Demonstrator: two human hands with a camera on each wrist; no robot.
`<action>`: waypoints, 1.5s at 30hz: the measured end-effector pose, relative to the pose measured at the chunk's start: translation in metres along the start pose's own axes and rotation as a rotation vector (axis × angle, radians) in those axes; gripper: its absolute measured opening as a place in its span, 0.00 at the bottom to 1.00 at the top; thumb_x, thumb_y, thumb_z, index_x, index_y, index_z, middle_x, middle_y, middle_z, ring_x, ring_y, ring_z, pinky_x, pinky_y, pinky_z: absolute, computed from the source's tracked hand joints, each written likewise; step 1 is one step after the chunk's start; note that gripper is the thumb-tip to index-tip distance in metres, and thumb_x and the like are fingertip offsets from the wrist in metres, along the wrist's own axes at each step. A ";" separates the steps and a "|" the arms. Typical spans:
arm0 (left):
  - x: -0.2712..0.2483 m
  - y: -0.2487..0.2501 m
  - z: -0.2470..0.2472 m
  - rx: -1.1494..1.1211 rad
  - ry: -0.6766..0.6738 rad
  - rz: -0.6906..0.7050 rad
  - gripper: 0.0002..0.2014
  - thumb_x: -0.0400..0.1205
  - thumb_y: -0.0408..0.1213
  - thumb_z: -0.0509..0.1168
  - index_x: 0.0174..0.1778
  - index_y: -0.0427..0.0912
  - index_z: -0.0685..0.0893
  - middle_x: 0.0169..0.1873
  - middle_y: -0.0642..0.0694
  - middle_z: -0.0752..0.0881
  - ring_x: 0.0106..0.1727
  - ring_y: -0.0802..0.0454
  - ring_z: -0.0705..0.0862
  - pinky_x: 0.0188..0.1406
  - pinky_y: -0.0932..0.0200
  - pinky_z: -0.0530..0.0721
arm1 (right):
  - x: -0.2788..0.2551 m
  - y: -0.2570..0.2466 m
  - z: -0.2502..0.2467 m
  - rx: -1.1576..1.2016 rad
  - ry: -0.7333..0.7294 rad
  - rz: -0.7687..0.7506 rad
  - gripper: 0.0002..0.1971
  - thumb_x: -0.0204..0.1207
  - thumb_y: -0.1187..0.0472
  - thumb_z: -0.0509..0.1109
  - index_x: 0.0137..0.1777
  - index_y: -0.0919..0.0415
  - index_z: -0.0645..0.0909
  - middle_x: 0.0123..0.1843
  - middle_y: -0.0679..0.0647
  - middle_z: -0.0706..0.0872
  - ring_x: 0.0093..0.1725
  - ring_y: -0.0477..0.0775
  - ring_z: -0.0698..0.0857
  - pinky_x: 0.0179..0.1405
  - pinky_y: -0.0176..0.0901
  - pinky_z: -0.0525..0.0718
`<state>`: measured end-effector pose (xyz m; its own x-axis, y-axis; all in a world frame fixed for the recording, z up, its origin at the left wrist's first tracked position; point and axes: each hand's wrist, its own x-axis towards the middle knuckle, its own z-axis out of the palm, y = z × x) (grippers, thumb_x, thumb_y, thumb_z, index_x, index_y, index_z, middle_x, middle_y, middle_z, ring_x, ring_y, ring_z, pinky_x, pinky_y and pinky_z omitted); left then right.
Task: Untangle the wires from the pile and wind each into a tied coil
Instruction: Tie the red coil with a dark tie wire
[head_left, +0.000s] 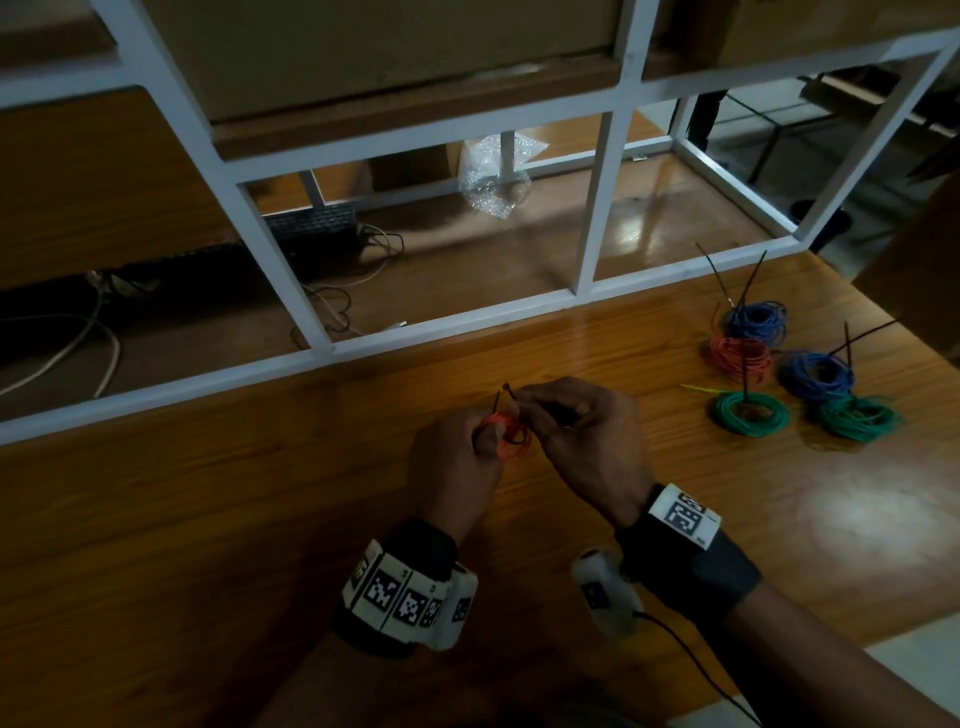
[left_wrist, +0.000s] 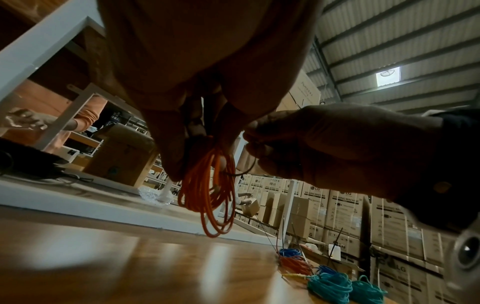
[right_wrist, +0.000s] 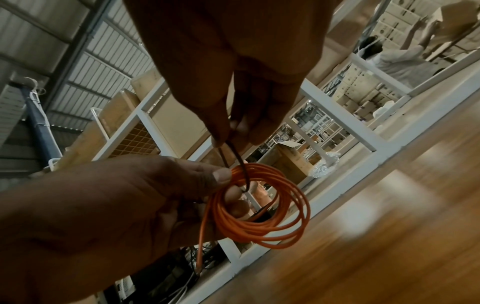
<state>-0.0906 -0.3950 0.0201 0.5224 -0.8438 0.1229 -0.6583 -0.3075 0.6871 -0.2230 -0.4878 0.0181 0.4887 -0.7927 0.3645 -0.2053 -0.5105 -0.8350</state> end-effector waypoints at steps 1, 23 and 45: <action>0.000 0.001 -0.001 -0.001 0.001 0.000 0.09 0.85 0.40 0.63 0.45 0.53 0.90 0.31 0.55 0.85 0.29 0.59 0.80 0.25 0.60 0.72 | 0.001 0.000 0.000 -0.005 -0.009 -0.005 0.05 0.79 0.57 0.80 0.53 0.54 0.94 0.47 0.46 0.93 0.44 0.42 0.92 0.40 0.49 0.91; -0.002 0.011 -0.007 0.098 -0.022 0.022 0.09 0.85 0.40 0.64 0.50 0.55 0.90 0.39 0.57 0.88 0.34 0.60 0.81 0.25 0.70 0.67 | -0.003 -0.005 -0.004 -0.106 -0.051 -0.082 0.08 0.79 0.64 0.78 0.55 0.52 0.93 0.47 0.49 0.93 0.43 0.43 0.90 0.40 0.44 0.90; -0.008 0.007 -0.006 0.381 -0.141 0.106 0.22 0.81 0.32 0.63 0.71 0.52 0.82 0.58 0.52 0.85 0.57 0.48 0.82 0.48 0.56 0.82 | -0.008 0.004 -0.013 0.016 -0.133 0.169 0.05 0.80 0.61 0.78 0.50 0.49 0.92 0.41 0.40 0.92 0.38 0.45 0.90 0.34 0.52 0.89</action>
<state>-0.0958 -0.3879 0.0282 0.3794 -0.9232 0.0608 -0.8714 -0.3344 0.3589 -0.2389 -0.4882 0.0171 0.5561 -0.8151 0.1624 -0.2803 -0.3679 -0.8866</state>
